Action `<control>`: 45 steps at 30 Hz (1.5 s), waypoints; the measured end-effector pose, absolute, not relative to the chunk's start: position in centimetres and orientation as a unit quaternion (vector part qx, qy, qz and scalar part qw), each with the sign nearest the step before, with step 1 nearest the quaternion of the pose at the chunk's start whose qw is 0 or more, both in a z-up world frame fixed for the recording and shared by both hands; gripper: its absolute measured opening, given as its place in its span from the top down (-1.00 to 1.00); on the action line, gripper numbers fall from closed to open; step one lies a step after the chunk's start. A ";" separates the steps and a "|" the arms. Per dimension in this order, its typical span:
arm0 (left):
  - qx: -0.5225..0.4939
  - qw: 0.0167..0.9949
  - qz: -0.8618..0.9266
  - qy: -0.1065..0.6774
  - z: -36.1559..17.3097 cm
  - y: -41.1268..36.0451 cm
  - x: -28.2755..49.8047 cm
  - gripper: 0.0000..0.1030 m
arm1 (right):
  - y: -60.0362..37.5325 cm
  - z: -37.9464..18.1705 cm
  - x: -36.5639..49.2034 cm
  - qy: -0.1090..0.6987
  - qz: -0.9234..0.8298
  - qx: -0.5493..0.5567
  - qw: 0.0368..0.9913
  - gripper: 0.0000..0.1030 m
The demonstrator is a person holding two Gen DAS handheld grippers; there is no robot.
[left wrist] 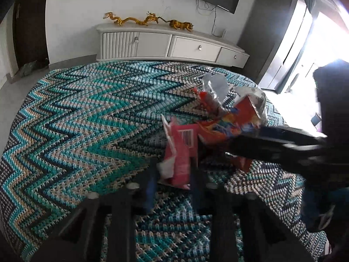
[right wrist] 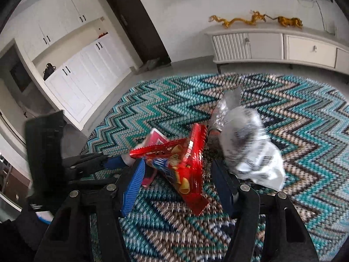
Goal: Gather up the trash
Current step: 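Grasp a red-white wrapper with the left gripper while the right grasps the red chip bag, then carry both items over the bin and open both grippers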
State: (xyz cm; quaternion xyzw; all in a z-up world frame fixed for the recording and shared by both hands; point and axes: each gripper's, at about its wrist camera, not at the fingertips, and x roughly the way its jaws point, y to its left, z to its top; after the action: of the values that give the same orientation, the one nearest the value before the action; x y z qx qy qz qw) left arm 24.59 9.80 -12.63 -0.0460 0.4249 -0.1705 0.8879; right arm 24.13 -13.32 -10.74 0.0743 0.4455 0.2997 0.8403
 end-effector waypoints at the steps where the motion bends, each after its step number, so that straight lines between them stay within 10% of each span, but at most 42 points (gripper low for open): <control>1: -0.044 0.890 -0.168 0.422 -12.5 9.8 24.3 0.68 | -13.3 -11.1 24.3 0.450 0.300 0.080 0.837 0.41; 3: -0.040 0.892 -0.163 0.420 -12.2 9.8 23.7 0.75 | -13.6 -11.4 24.0 0.452 0.301 0.091 0.835 0.72; 10: -0.033 0.906 -0.146 0.396 -9.9 10.1 20.0 0.80 | -16.3 -8.4 20.0 0.418 0.304 0.111 0.849 0.88; 30: -0.019 0.937 -0.191 0.290 1.5 4.1 9.4 0.83 | -33.6 1.8 0.5 0.275 0.231 0.174 0.917 0.88; 45: 0.060 0.883 -0.344 0.313 2.3 -16.5 7.8 0.83 | -50.5 -6.2 -7.6 0.318 0.007 0.242 0.917 0.82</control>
State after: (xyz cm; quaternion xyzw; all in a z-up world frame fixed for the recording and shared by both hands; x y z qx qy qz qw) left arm 7.78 -16.49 2.30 0.0599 0.3133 -0.3438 0.8832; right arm -7.56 -50.53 -6.23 0.2421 0.3179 0.0074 0.9167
